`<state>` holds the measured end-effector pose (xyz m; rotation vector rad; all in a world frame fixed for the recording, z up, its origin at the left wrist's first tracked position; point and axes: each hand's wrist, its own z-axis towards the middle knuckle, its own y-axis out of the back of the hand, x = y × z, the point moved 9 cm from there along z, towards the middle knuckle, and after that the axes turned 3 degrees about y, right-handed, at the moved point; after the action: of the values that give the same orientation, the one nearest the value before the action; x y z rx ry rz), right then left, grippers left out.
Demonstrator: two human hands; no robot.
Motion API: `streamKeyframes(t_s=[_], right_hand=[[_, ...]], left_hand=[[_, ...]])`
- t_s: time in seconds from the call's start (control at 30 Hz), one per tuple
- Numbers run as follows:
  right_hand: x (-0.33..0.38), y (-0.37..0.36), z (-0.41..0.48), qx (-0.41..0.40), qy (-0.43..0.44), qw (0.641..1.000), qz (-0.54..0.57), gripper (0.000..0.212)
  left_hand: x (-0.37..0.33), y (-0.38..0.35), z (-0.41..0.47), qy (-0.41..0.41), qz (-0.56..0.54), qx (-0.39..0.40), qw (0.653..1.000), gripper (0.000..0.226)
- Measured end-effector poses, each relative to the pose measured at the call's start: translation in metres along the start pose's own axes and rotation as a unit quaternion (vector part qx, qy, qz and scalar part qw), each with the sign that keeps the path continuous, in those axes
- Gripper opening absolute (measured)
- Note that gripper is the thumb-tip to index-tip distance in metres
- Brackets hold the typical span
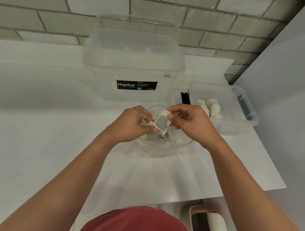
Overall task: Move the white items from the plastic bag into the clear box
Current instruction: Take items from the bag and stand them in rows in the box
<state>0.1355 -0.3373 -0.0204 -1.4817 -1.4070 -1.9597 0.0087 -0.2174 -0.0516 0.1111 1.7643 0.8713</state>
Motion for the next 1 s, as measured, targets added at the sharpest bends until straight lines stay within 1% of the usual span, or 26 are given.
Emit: streamKeyframes(t_s=[0.2, 0.3, 0.47, 0.53, 0.63, 0.7, 0.77, 0.83, 0.87, 0.93, 1.0], right_hand=[[-0.009, 0.004, 0.000, -0.019, -0.022, 1.000, -0.009, 0.006], [-0.013, -0.004, -0.002, -0.009, -0.023, 0.999, -0.024, 0.007], [-0.015, -0.027, 0.001, 0.027, -0.016, 0.996, -0.084, 0.015], [-0.015, -0.031, 0.001, 0.023, -0.020, 0.997, -0.076, 0.017], [-0.012, -0.034, -0.005, 0.018, -0.034, 0.999, -0.021, 0.017], [-0.011, -0.036, -0.008, 0.040, -0.050, 0.998, 0.001, 0.015], [-0.011, -0.036, -0.011, 0.061, -0.062, 0.996, 0.019, 0.021], [-0.009, -0.035, -0.012, 0.074, -0.058, 0.995, 0.038, 0.022], [-0.007, -0.037, -0.013, 0.082, -0.052, 0.994, 0.042, 0.021], [-0.005, -0.039, -0.013, 0.088, -0.041, 0.995, 0.019, 0.027], [-0.004, -0.036, -0.012, 0.066, -0.028, 0.997, -0.013, 0.027]], left_hand=[[-0.003, 0.000, 0.000, 0.005, 0.001, 0.012, 1.000, 0.019], [-0.002, -0.001, 0.000, 0.003, -0.004, 0.014, 1.000, 0.021], [0.000, -0.005, -0.002, -0.008, 0.014, 0.032, 0.999, 0.020], [-0.001, -0.003, -0.003, -0.012, 0.012, 0.028, 0.999, 0.016], [0.000, 0.001, -0.003, -0.017, 0.009, 0.021, 1.000, 0.012], [0.001, 0.002, -0.002, -0.020, 0.012, 0.020, 1.000, 0.016], [0.002, 0.002, -0.002, -0.023, 0.013, 0.018, 0.999, 0.017], [0.001, 0.003, -0.002, -0.024, 0.004, 0.013, 1.000, 0.010], [0.000, 0.003, -0.003, -0.025, 0.000, 0.010, 1.000, 0.009], [-0.001, 0.004, -0.004, -0.022, -0.002, 0.006, 1.000, 0.012], [-0.001, 0.003, -0.003, -0.021, 0.000, 0.005, 1.000, 0.014]])
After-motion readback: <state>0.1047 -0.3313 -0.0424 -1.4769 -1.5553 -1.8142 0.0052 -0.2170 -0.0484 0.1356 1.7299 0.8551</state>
